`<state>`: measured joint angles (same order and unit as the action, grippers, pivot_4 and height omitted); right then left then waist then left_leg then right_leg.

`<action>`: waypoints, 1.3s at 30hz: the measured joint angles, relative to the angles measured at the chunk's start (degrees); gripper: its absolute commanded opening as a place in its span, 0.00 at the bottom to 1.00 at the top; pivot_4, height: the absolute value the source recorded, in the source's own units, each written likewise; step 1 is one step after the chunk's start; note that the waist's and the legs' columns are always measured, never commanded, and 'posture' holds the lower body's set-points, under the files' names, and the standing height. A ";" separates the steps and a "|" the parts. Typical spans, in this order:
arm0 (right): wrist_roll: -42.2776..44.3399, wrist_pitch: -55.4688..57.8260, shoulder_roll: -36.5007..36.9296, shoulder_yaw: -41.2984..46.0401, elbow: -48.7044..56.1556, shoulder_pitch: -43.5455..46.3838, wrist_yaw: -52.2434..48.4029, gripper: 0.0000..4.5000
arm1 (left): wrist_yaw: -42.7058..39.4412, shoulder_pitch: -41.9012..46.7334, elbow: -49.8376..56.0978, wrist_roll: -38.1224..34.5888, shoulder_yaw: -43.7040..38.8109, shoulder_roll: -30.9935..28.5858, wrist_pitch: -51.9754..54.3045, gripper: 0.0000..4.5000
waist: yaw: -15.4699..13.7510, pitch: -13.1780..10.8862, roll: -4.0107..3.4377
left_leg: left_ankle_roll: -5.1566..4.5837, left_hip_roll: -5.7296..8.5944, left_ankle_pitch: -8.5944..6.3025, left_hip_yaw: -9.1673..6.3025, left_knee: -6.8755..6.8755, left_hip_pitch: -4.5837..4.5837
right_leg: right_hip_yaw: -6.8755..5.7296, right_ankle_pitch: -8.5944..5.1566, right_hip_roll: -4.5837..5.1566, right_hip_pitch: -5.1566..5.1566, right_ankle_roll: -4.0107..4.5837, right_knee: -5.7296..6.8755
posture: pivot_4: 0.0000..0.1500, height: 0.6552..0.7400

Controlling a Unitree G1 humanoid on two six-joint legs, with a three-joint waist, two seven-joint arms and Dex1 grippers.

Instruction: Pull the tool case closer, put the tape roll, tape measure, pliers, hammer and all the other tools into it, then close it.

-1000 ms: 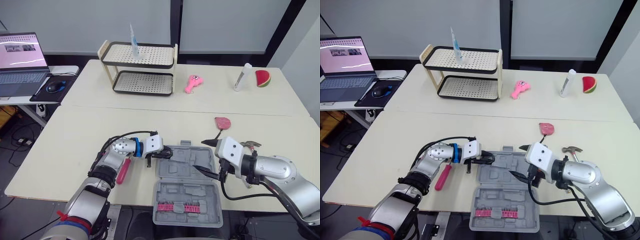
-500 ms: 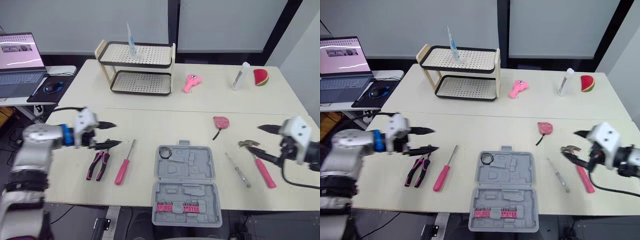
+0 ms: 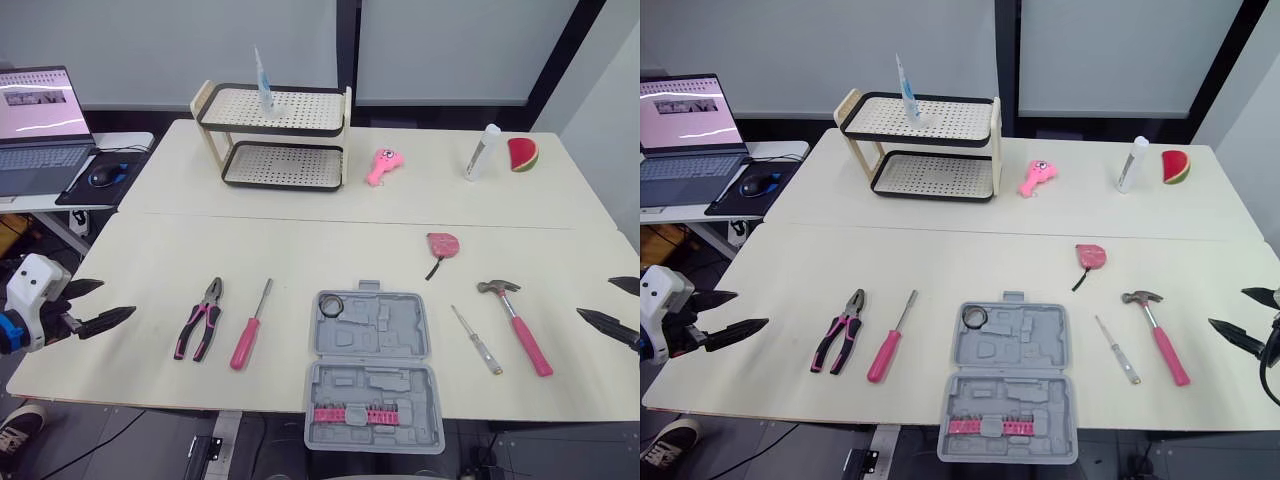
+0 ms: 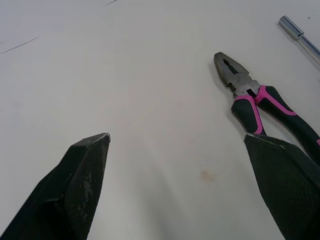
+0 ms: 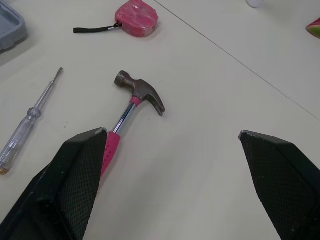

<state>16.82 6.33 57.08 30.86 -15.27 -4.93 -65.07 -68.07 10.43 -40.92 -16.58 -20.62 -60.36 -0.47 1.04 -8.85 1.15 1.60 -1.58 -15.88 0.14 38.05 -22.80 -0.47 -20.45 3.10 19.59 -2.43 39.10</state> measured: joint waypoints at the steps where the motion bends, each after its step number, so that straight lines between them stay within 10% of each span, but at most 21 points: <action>1: -0.02 -0.19 0.00 -0.36 -0.20 0.48 0.11 1.00 | 0.19 -0.01 -0.06 0.00 -0.01 0.00 -0.11 0.99 | 0.06 0.00 0.00 | 0.00 -0.01 0.00 0.00 0.00 0.00 | 0.00 0.00 0.00 0.00 0.00 0.00 | 1.00 1.00; 15: -0.83 4.19 -4.60 -5.04 9.89 2.04 8.55 1.00 | 1.16 4.84 13.40 -1.57 2.07 2.29 5.19 0.99 | 0.03 0.00 -0.01 | 0.01 -0.01 0.00 -0.04 0.01 -0.05 | -0.01 0.00 0.02 -0.01 0.00 0.01 | 1.00 1.00; 29: -2.17 26.16 -26.54 -24.56 22.56 16.83 32.93 1.00 | -2.34 29.32 32.07 -1.87 24.39 21.95 10.16 0.99 | 0.01 -0.01 -0.02 | 0.29 0.09 0.16 0.01 0.12 -0.15 | 0.06 0.00 -0.04 0.05 0.00 0.03 | 1.00 1.00; 35: -7.52 22.52 -31.23 -26.40 11.52 21.44 40.46 0.64 | -2.66 29.71 34.50 -0.99 29.32 26.58 10.27 1.00 | 0.58 -0.02 -0.04 | 0.30 0.04 0.17 0.01 0.08 -0.14 | 0.05 0.00 -0.07 0.10 0.00 0.05 | 1.00 1.00; 39: -9.65 20.45 -35.18 -27.19 5.05 23.70 44.38 0.64 | -2.61 30.42 34.26 0.33 30.26 28.19 9.69 1.00 | 0.65 -0.01 -0.04 | 0.30 0.04 0.18 0.01 0.08 -0.14 | 0.05 0.00 -0.07 0.10 0.00 0.06 | 1.00 1.00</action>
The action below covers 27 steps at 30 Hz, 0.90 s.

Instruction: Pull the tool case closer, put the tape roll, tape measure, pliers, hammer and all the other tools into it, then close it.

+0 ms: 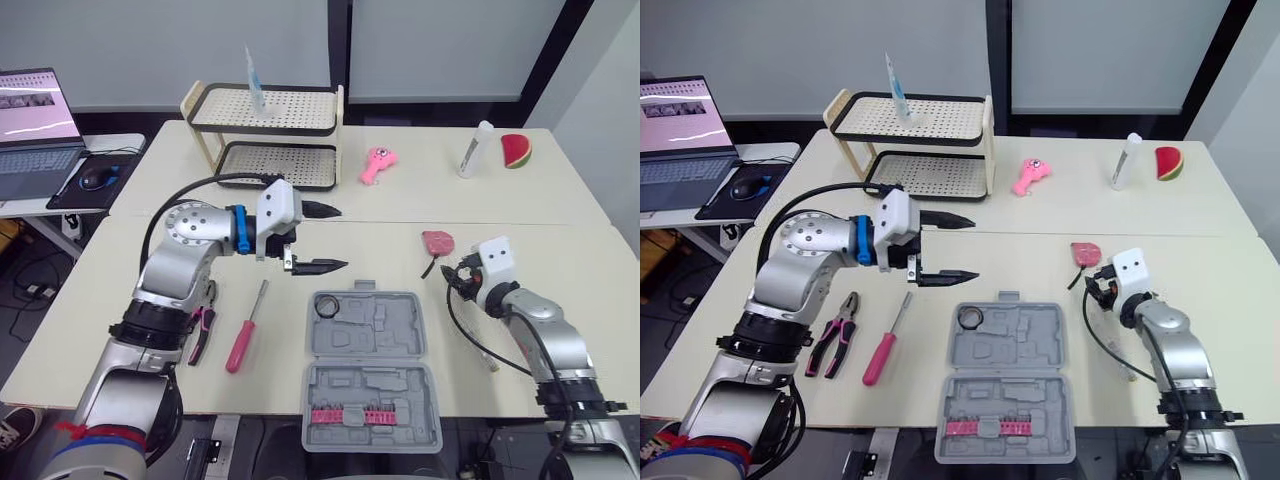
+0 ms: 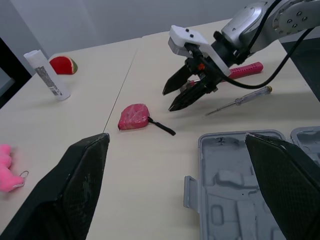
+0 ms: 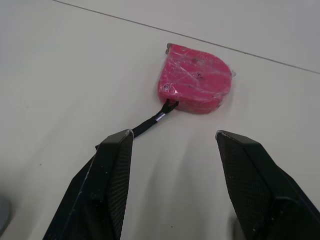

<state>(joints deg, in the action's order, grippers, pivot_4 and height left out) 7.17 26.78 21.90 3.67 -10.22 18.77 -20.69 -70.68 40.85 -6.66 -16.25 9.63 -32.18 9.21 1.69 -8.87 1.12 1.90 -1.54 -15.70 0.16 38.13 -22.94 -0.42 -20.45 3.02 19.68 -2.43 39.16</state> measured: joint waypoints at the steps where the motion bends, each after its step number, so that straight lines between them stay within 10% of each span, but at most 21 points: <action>1: -0.10 -0.16 -1.07 -0.04 -1.04 0.32 0.75 0.64 | -0.01 0.12 0.00 0.17 0.15 0.26 -0.03 1.00 | 0.01 0.00 -0.01 | 0.00 0.01 0.00 0.00 0.00 0.00 | 0.00 0.00 0.01 0.00 0.00 0.01 | 1.00 1.00; 24: -2.83 -10.64 -6.97 -0.27 -20.41 9.66 6.80 0.64 | -0.13 0.79 -3.23 2.64 0.18 1.88 -2.60 1.00 | 0.20 -0.01 -0.03 | 0.04 -0.01 0.03 -0.01 0.01 0.02 | -0.01 0.00 0.02 -0.01 0.00 0.01 | 1.00 1.00; 27: -3.20 -12.40 -7.28 -0.30 -21.99 10.11 7.33 0.52 | -0.09 0.79 -3.23 2.67 0.18 1.90 -2.59 1.00 | 0.20 -0.01 -0.03 | 0.05 -0.01 0.03 -0.01 0.01 0.02 | -0.01 0.00 0.02 -0.02 0.00 0.00 | 1.00 1.00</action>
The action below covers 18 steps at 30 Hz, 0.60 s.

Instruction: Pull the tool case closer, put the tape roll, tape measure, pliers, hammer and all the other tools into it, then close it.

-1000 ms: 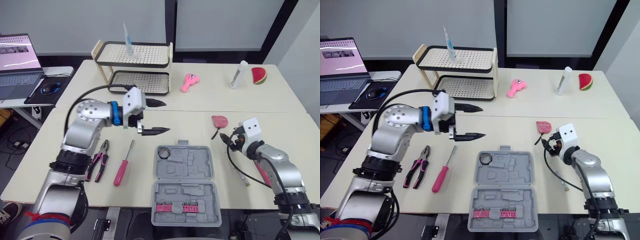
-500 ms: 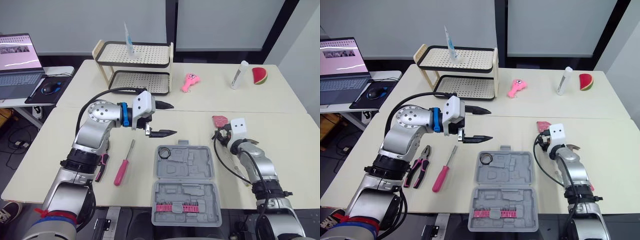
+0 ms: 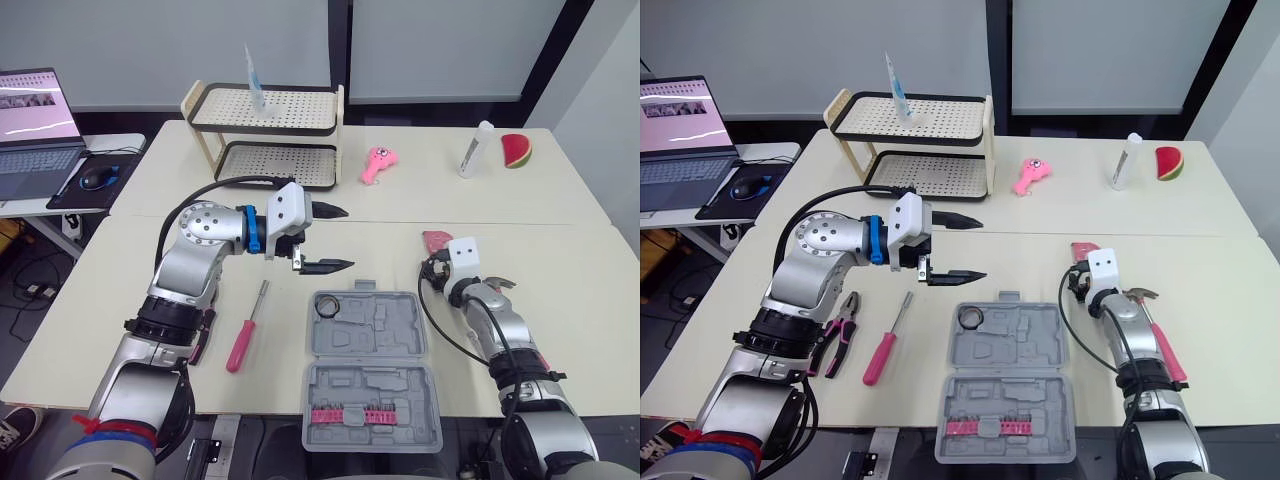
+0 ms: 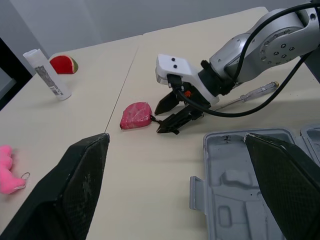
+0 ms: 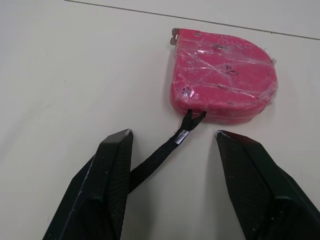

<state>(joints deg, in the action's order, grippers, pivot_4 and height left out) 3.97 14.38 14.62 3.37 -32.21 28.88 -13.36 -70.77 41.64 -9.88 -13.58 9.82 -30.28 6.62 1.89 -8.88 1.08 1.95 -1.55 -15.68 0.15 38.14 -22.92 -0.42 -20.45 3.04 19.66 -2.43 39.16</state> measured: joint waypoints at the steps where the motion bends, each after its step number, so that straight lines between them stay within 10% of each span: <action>1: 0.01 -0.36 -0.13 0.01 -0.22 0.00 0.14 0.49 | 0.00 0.00 0.00 0.02 0.00 0.00 0.00 1.00 | -0.01 0.00 0.00 | 0.00 0.00 0.00 0.00 0.00 0.00 | 0.01 0.00 0.00 0.00 0.00 0.00 | 1.00 1.00; 18: 0.72 0.01 -1.35 2.24 -0.03 -0.34 2.63 0.06 | 0.14 -0.05 0.28 0.15 0.00 0.37 0.83 1.00 | -0.15 0.00 0.00 | 0.01 0.02 0.01 -0.02 0.01 0.00 | -0.01 0.00 0.01 -0.02 0.00 -0.01 | 1.00 1.00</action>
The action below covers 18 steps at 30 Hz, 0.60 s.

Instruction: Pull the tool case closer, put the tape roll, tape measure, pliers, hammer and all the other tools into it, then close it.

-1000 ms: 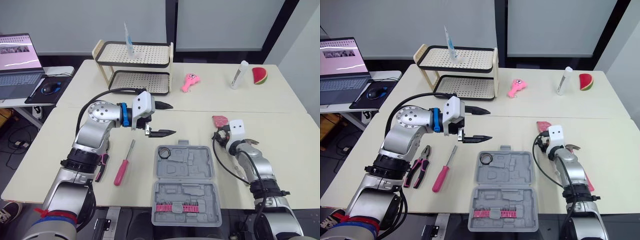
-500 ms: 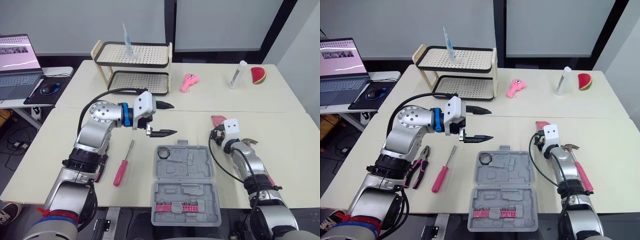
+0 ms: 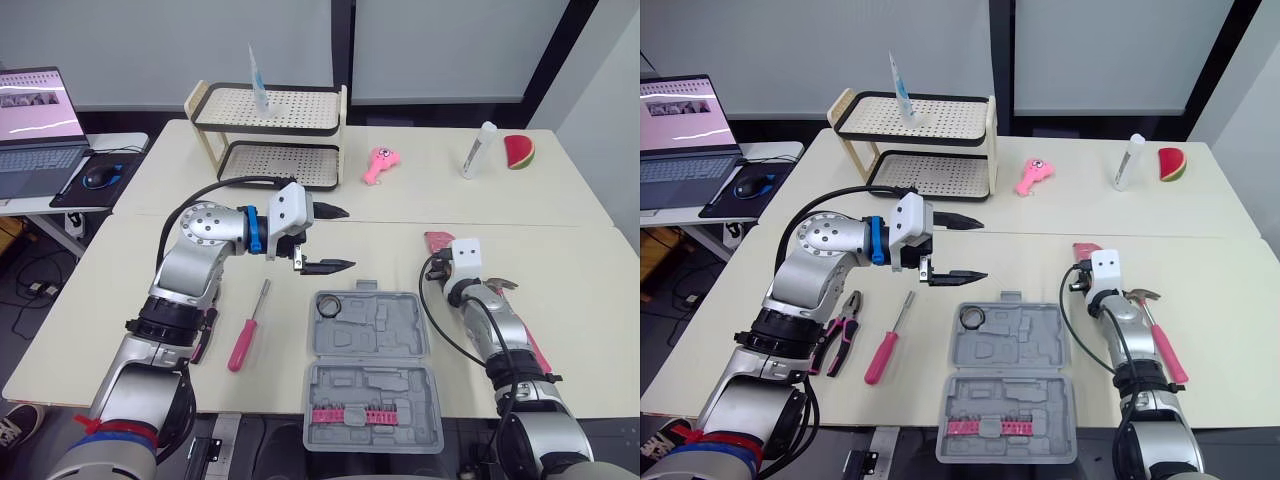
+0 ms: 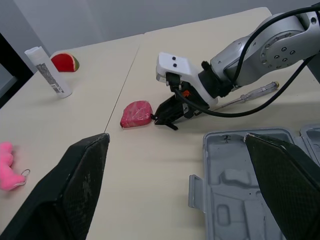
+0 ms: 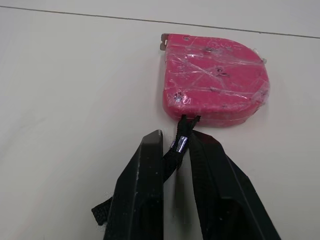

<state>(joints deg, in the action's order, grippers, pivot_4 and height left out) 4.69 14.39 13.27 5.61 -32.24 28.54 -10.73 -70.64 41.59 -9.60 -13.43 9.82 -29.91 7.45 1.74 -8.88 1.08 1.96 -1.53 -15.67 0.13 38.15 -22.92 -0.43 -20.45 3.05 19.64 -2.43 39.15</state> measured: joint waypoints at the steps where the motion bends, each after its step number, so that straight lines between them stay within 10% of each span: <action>1: 0.00 0.00 0.01 0.02 0.08 -0.07 0.02 0.03 | 0.00 0.00 0.01 0.00 0.00 0.04 0.07 1.00 | 0.01 0.00 0.00 | 0.00 0.00 0.00 0.00 0.00 0.00 | 0.00 0.00 0.00 0.00 0.00 0.00 | 1.00 1.00; 18: 1.24 3.79 2.18 -2.01 9.43 -5.28 -6.76 0.00 | -0.41 -1.03 1.49 -0.03 0.92 0.02 0.82 1.00 | -0.03 -0.02 -0.04 | 0.00 0.00 0.00 0.01 -0.02 -0.04 | 0.02 0.00 0.00 0.02 0.00 -0.03 | 1.00 1.00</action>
<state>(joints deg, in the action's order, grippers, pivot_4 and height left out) 5.93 18.19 15.45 3.60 -22.81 23.26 -17.50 -71.05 40.56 -8.11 -13.46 10.74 -29.89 8.27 1.71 -8.90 1.05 1.96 -1.53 -15.67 0.14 38.13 -22.96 -0.41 -20.45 3.05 19.66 -2.43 39.12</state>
